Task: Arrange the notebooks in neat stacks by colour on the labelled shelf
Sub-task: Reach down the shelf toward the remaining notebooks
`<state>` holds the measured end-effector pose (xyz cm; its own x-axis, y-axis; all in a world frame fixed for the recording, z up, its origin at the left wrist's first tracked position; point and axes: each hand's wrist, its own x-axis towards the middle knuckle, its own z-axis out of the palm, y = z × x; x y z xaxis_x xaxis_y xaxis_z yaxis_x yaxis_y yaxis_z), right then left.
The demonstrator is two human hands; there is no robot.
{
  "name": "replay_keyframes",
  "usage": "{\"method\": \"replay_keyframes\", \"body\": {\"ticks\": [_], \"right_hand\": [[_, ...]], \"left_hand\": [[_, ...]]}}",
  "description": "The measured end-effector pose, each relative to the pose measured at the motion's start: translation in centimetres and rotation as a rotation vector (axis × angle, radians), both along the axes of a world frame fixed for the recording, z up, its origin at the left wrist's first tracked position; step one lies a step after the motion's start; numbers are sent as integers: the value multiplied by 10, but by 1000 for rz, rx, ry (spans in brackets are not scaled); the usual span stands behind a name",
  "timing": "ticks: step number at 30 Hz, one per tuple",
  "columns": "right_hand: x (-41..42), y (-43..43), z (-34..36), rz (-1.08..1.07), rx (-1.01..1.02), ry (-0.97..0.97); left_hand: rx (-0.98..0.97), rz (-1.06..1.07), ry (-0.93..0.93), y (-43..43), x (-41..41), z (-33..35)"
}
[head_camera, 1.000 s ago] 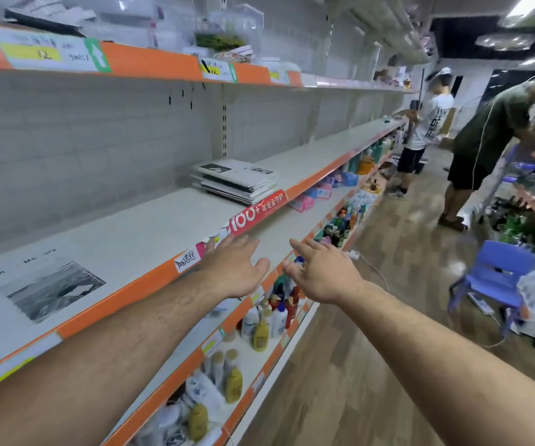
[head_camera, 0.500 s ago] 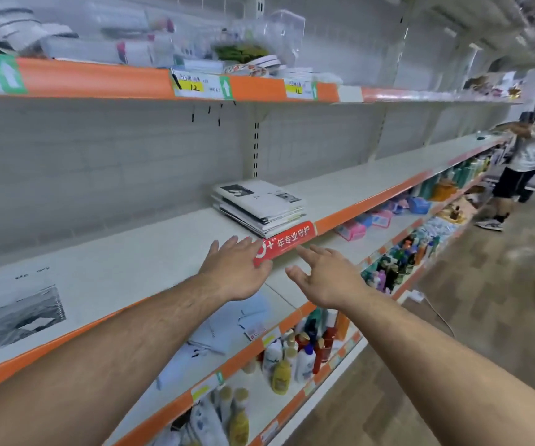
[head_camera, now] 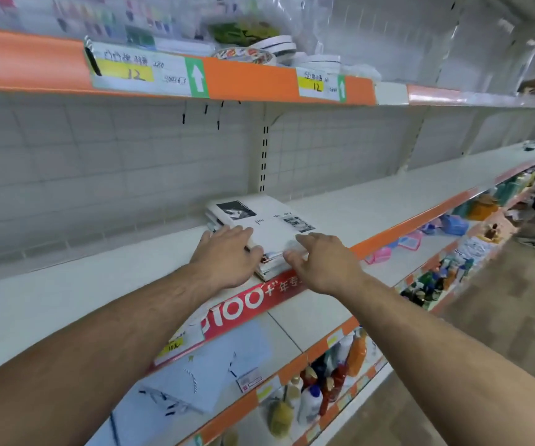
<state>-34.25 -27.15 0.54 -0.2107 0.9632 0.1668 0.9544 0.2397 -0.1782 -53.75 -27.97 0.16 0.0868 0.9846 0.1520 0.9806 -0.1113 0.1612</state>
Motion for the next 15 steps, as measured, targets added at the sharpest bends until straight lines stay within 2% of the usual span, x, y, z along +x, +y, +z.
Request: {"method": "replay_keyframes", "body": {"ticks": [7, 15], "right_hand": [[3, 73, 5, -21, 30, 2], [11, 132, 11, 32, -178, 37]], "left_hand": [[-52, 211, -75, 33, 5, -3], [-84, 399, -212, 45, 29, 5]]}}
